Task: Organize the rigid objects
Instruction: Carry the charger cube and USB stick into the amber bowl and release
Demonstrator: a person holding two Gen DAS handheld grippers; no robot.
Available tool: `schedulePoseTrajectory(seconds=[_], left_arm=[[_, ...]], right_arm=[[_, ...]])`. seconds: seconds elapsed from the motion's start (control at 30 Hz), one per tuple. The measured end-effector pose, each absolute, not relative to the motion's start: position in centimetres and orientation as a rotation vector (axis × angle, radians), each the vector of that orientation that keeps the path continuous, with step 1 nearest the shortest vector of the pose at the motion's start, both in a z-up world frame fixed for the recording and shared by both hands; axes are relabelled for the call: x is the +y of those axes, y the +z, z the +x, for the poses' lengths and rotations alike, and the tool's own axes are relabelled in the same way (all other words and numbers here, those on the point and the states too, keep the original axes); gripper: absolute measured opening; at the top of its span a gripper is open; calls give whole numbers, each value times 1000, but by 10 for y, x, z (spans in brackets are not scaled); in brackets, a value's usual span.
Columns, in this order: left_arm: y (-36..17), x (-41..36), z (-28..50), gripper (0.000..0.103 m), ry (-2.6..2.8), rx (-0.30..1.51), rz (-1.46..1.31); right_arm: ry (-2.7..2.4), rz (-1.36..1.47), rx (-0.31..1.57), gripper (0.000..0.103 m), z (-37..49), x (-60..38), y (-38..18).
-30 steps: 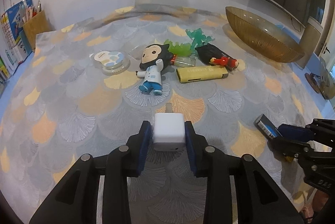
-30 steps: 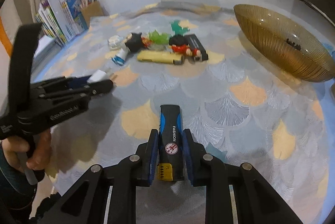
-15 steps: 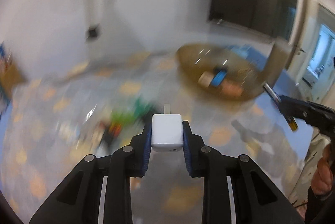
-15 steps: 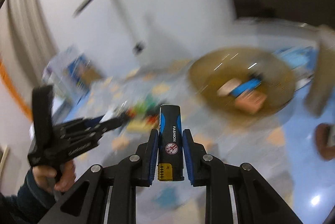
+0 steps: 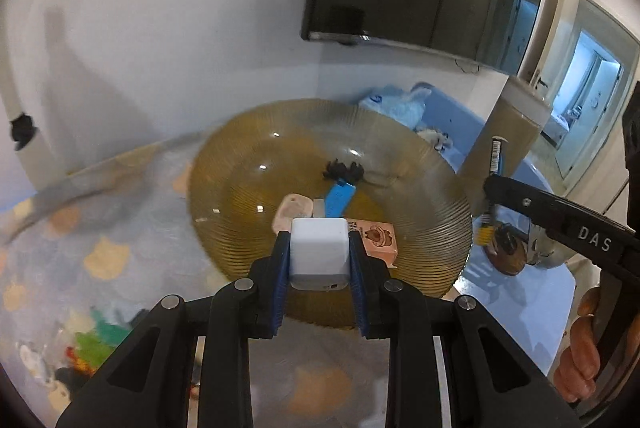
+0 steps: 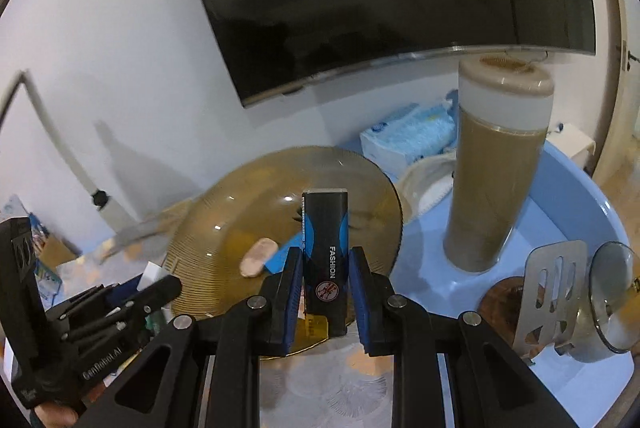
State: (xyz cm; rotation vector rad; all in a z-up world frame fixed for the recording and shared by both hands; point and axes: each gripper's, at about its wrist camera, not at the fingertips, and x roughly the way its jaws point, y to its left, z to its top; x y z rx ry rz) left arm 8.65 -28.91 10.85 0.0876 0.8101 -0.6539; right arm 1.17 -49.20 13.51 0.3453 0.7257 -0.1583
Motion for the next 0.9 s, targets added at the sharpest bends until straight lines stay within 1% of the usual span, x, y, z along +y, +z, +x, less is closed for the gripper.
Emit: schedulePoseTrajectory(seconds=[0.07, 0.1, 0.13, 0.17, 0.2, 0.27, 0.33, 0.4, 0.5, 0.6, 0.63, 0.73, 0.77, 0.8, 0.9], left_arm=[[109, -292, 87, 25, -670, 795, 84], [112, -292, 85, 36, -679, 779, 83], [114, -290, 84, 53, -679, 770, 81], [116, -286, 82, 64, -674, 764, 79], [120, -280, 79, 81, -663, 755, 76], [129, -262, 72, 82, -639, 716, 64], [137, -239, 62, 82, -600, 688, 61], [142, -213, 50, 82, -552, 666, 47], [148, -159, 31, 82, -467, 655, -26], [146, -109, 16, 82, -379, 657, -97], [143, -91, 11, 82, -349, 669, -116], [127, -47, -2, 82, -266, 705, -153], [121, -36, -5, 82, -242, 713, -158], [111, -22, -8, 82, -201, 730, -157], [81, 5, -13, 82, -126, 773, -153]], right_arm=[[-155, 362, 742, 23, 20, -500, 128], [-160, 363, 750, 28, 24, -502, 126], [-179, 345, 753, 31, 27, -507, 125], [-203, 324, 761, 38, 28, -508, 124], [-220, 316, 769, 39, 27, -509, 124], [-188, 357, 753, 39, 17, -512, 126], [-165, 378, 740, 43, 6, -512, 126], [-156, 375, 731, 51, -4, -506, 129], [-119, 353, 719, 58, -22, -485, 135], [-56, 305, 703, 59, -34, -452, 143], [-31, 289, 694, 60, -39, -440, 146], [30, 226, 683, 67, -49, -401, 148], [39, 210, 690, 73, -50, -392, 146], [52, 193, 702, 75, -49, -380, 141], [97, 145, 729, 76, -49, -346, 121]])
